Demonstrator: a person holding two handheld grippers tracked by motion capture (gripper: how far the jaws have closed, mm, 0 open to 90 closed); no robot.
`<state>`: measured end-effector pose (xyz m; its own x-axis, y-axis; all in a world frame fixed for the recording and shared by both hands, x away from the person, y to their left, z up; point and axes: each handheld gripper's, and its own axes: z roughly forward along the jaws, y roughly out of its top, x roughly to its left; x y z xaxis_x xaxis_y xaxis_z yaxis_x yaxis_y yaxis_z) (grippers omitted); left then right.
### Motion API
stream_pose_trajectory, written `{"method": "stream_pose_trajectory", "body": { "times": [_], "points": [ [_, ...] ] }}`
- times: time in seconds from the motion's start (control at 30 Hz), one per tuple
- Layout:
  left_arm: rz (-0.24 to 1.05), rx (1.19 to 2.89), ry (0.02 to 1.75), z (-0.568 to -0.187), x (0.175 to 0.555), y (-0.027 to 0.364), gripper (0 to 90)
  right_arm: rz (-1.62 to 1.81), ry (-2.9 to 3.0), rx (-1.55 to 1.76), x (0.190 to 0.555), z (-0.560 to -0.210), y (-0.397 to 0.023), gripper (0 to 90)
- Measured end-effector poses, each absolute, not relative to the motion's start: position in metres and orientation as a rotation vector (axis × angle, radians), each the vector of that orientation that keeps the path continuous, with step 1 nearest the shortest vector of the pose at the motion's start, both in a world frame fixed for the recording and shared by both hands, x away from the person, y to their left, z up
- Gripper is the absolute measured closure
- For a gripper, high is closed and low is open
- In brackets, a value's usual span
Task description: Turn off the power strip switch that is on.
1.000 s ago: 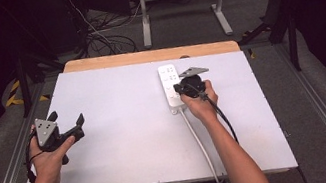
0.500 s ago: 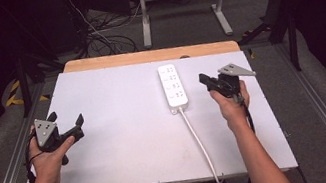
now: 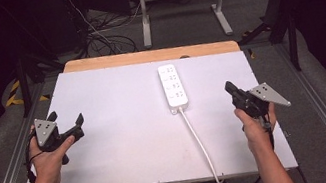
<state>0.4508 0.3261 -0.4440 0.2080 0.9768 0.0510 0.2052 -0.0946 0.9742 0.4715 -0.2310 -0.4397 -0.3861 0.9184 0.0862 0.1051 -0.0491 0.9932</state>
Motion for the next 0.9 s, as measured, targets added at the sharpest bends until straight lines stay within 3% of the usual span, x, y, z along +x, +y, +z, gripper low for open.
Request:
{"method": "stream_pose_trajectory", "body": {
  "times": [0.5, 0.57, 0.7, 0.83, 0.9],
  "points": [
    [0.991, 1.502, 1.177, -0.444, 0.451, 0.327, 12.0, 1.509, 1.568, 1.057, 0.464, -0.447, -0.232, 90.0],
    [0.986, 1.509, 1.172, -0.444, 0.451, 0.326, 12.0, 1.514, 1.561, 1.061, 0.464, -0.447, -0.231, 80.1],
    [0.984, 1.511, 1.165, -0.444, 0.452, 0.325, 12.0, 1.524, 1.531, 1.136, 0.466, -0.445, -0.229, 48.4],
    [0.977, 1.514, 1.165, -0.444, 0.453, 0.326, 12.0, 1.529, 1.523, 1.169, 0.468, -0.446, -0.231, 32.9],
    [0.978, 1.511, 1.160, -0.444, 0.452, 0.325, 12.0, 1.530, 1.517, 1.176, 0.468, -0.447, -0.232, 30.1]
  ]
}}
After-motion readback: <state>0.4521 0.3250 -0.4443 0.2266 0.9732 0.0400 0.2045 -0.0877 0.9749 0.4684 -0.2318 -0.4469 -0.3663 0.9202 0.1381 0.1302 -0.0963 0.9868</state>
